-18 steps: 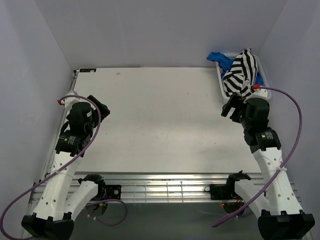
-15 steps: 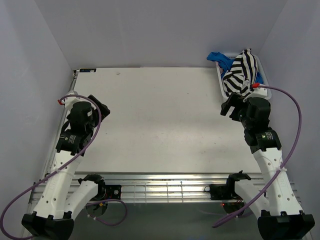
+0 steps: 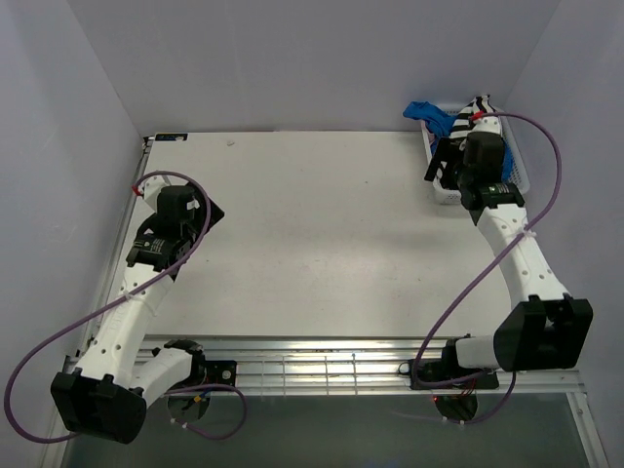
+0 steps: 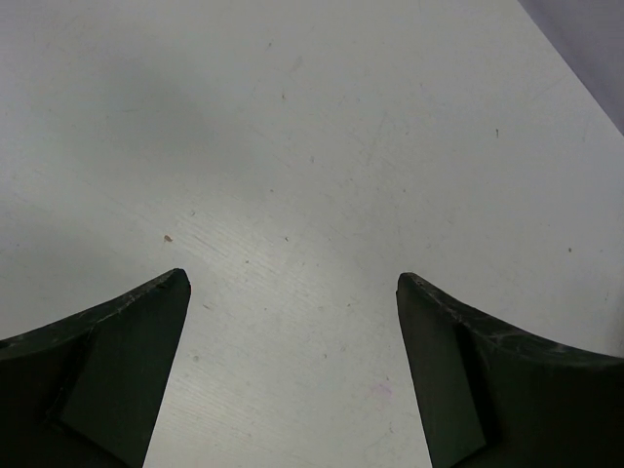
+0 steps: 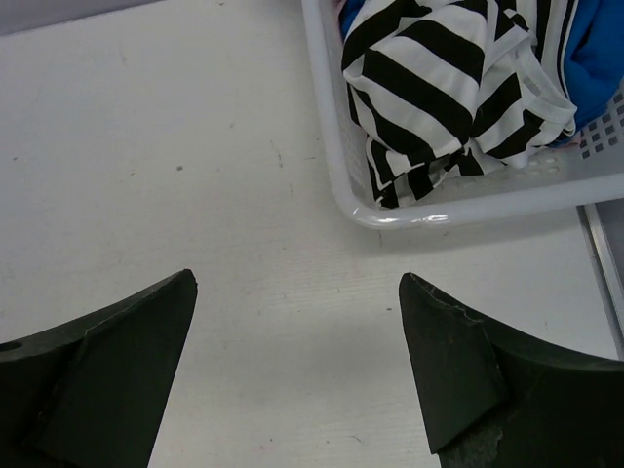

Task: Fold and stack the tank tops
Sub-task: Grab the tank top from the pile

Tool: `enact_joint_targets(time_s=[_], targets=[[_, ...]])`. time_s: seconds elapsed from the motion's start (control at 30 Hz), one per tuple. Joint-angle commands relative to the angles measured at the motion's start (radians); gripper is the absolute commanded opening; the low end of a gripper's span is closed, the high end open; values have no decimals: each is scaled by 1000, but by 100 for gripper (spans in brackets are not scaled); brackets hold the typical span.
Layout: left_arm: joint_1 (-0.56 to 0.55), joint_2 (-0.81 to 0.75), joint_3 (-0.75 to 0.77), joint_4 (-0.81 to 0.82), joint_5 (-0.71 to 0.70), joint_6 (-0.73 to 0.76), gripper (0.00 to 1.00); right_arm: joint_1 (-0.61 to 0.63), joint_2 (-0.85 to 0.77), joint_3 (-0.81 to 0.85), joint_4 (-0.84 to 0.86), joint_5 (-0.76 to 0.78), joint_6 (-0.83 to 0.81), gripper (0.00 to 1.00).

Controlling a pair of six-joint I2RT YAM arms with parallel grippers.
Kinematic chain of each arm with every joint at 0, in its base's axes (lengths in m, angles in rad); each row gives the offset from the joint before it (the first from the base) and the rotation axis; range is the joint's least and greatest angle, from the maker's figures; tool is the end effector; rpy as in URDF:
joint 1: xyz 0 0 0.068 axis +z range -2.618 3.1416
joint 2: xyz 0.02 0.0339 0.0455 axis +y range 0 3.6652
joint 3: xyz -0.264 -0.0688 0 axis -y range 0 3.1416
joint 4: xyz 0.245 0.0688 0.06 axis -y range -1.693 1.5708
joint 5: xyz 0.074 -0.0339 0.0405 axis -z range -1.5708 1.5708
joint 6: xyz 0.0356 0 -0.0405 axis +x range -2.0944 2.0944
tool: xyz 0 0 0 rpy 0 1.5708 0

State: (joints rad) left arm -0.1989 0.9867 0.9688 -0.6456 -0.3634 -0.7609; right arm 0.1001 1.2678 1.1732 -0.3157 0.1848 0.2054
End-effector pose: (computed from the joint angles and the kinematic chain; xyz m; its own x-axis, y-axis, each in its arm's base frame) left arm 0.2034 -0.0281 0.3233 -0.3753 -0.5819 -0.7215 -0.4814 0.7876 -0.3847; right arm 0.2899 0.0225 0.3586 -0.3744 0.1639 -0.9127 0.1489 0.9821 0.1153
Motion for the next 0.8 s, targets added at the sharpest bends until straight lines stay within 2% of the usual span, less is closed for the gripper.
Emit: enact_joint_targets(time_s=[0.0, 0.2, 0.37, 0.47, 0.6, 0.77], targets=[[3, 26, 27, 49, 7, 1, 98, -45, 135, 173, 40, 64, -14, 90], [3, 50, 15, 86, 3, 24, 98, -141, 368, 331, 36, 88, -8, 90], [3, 52, -1, 107, 6, 41, 98, -181, 563, 491, 35, -14, -29, 90], [4, 55, 1, 110, 9, 43, 98, -183, 655, 575, 40, -2, -43, 90], [3, 58, -7, 110, 12, 41, 98, -192, 755, 655, 35, -34, -55, 90], [3, 61, -15, 110, 27, 37, 98, -201, 821, 669, 43, -34, -29, 90]])
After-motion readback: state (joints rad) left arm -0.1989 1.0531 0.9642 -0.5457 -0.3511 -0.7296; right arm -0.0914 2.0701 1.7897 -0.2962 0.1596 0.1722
